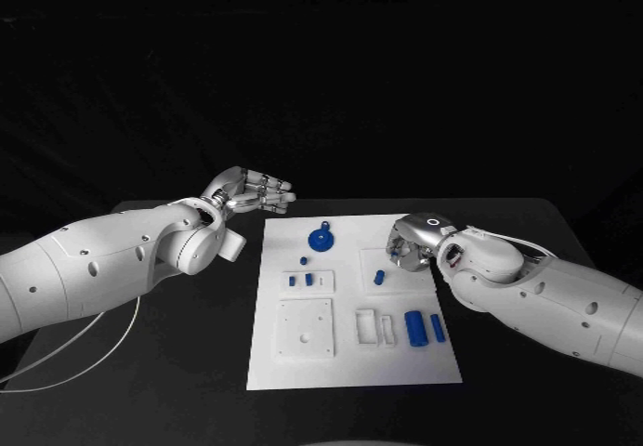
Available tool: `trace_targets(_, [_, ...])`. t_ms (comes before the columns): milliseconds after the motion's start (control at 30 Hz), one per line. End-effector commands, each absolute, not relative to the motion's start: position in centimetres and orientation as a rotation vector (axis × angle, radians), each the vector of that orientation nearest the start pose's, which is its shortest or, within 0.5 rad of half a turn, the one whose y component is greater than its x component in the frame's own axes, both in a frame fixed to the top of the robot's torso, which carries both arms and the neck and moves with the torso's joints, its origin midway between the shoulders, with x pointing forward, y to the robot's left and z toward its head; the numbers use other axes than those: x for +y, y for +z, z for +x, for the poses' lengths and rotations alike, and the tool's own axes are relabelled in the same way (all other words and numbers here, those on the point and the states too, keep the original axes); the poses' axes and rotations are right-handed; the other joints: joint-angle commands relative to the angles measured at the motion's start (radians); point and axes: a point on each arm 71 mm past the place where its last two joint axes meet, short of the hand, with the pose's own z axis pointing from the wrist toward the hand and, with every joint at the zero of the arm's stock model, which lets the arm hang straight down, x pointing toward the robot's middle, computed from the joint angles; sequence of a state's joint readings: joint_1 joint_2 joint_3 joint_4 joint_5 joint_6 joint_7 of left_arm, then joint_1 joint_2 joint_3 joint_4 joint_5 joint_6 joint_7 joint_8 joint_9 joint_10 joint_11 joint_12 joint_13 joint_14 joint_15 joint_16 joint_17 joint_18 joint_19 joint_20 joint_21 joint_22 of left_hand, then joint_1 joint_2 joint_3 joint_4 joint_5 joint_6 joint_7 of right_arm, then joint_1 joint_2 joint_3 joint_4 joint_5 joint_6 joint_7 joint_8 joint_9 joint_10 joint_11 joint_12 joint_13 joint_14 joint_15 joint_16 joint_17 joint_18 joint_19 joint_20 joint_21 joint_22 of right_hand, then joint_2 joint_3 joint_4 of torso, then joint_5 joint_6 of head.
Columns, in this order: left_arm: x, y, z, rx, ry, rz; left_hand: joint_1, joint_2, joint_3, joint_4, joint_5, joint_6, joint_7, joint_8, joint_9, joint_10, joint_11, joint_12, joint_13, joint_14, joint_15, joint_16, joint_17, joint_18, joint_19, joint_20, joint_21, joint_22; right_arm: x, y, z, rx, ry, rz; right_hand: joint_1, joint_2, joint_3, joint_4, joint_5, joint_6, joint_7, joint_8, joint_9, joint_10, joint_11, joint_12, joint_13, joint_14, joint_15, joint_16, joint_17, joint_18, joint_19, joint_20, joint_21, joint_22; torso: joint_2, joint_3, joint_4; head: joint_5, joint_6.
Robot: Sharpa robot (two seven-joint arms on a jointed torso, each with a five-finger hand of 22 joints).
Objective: Assemble the parts on the task board
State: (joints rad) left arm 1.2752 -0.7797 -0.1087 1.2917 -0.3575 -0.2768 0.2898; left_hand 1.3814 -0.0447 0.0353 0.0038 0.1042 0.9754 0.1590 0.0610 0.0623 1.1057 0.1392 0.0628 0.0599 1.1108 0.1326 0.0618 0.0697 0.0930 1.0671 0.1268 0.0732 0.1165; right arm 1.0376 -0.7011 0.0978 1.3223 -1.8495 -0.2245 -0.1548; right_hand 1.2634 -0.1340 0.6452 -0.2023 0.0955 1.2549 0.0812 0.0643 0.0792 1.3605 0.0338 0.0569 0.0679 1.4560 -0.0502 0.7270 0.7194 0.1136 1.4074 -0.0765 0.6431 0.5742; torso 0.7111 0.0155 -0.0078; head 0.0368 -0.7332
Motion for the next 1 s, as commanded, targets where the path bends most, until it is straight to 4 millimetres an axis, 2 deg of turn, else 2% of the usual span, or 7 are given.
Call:
trace_targets(33, [23.9,-17.7,53.3,1.556,-1.270,-0.748,-0.003,0.003,0.000,0.006,-0.004,0.004,-0.001,0.006,0.000,-0.004,0.001,-0.003,0.000,-0.002,0.004,-0.001,-0.001,-0.002,0.007,-0.003,0.007,-0.001,-18.3,-24.1,50.1,1.682,0.374,-0.413,0.005,0.018,0.034,-0.006,-0.030,0.011,-0.003,0.000,0.008,0.029,-0.017,0.003,0.002,0.002,-0.009,0.004,0.001,0.000,-0.003,-0.007,0.012,0.015,0.000,0.0007,-0.0011,0.001,-0.001])
trace_targets(333, [24.0,-17.7,53.3,1.561,-1.272,-0.748,0.000,0.006,-0.002,0.005,-0.004,0.005,-0.001,0.006,0.000,-0.004,0.001,-0.004,0.000,-0.002,0.004,-0.001,-0.001,-0.001,0.008,-0.003,0.008,-0.006,-18.3,-23.8,50.0,1.660,0.356,-0.414,0.016,0.019,0.034,-0.003,-0.047,0.016,-0.005,0.000,0.011,0.040,-0.020,0.004,-0.001,0.004,-0.013,0.001,0.007,-0.003,-0.004,-0.012,0.009,0.037,0.000,0.0012,-0.0013,-0.001,-0.003])
trace_targets(500, [24.1,-17.7,53.3,1.559,-1.269,-0.749,0.003,0.009,-0.003,0.003,-0.003,0.005,-0.002,0.006,0.000,-0.004,0.001,-0.004,0.000,-0.002,0.004,-0.001,-0.001,-0.001,0.009,-0.003,0.009,-0.010,-18.3,-23.3,49.8,1.632,0.382,-0.390,0.017,0.017,0.033,0.001,-0.047,0.018,-0.006,0.001,0.012,0.042,-0.021,0.004,-0.001,0.005,-0.013,0.000,0.010,-0.004,-0.001,-0.013,0.005,0.044,-0.001,0.0019,-0.0023,-0.002,0.003])
trace_targets(667, [24.0,-17.7,53.3,1.562,-1.274,-0.747,0.006,0.007,-0.004,-0.001,-0.003,0.005,-0.001,0.006,0.000,-0.005,0.001,-0.004,0.000,-0.003,0.004,-0.001,-0.001,-0.002,0.009,-0.003,0.009,-0.012,-18.5,-22.3,49.9,1.577,0.421,-0.335,0.020,0.015,0.029,0.010,-0.047,0.019,-0.006,0.001,0.014,0.043,-0.022,0.003,-0.002,0.007,-0.013,0.000,0.014,-0.005,0.003,-0.013,-0.004,0.054,-0.002,0.0002,-0.0015,-0.003,0.009])
trace_targets(800, [23.7,-17.8,53.3,1.567,-1.282,-0.743,0.004,0.006,-0.005,-0.001,-0.003,0.004,-0.001,0.006,0.000,-0.005,0.002,-0.004,0.000,-0.003,0.004,-0.001,-0.001,-0.002,0.008,-0.003,0.009,-0.013,-18.7,-21.1,50.1,1.546,0.454,-0.289,0.022,0.013,0.028,0.013,-0.047,0.020,-0.007,0.001,0.015,0.045,-0.023,0.003,-0.002,0.008,-0.014,0.000,0.016,-0.005,0.006,-0.014,-0.007,0.060,-0.001,0.0000,-0.0003,-0.007,0.007])
trace_targets(933, [23.5,-17.8,53.4,1.569,-1.285,-0.741,0.002,0.008,-0.006,0.000,-0.004,0.004,-0.001,0.006,0.000,-0.004,0.001,-0.004,0.000,-0.003,0.004,-0.001,-0.001,-0.002,0.008,-0.003,0.009,-0.015,-18.9,-20.1,50.3,1.523,0.488,-0.251,0.025,0.011,0.026,0.022,-0.047,0.020,-0.007,0.001,0.016,0.044,-0.022,0.003,-0.002,0.007,-0.014,-0.002,0.016,-0.006,0.007,-0.014,-0.016,0.069,-0.004,-0.0035,-0.0003,-0.007,0.009])
trace_targets(1000, [23.5,-17.8,53.4,1.568,-1.285,-0.741,0.002,0.008,-0.006,0.000,-0.004,0.004,-0.001,0.006,0.000,-0.004,0.001,-0.004,0.000,-0.003,0.004,-0.001,-0.001,-0.002,0.008,-0.003,0.009,-0.015,-19.0,-19.7,50.2,1.514,0.504,-0.238,0.028,0.010,0.025,0.025,-0.047,0.019,-0.007,0.000,0.016,0.044,-0.023,0.003,-0.002,0.008,-0.014,-0.003,0.016,-0.006,0.008,-0.014,-0.020,0.073,-0.003,-0.0026,0.0000,-0.008,0.010])
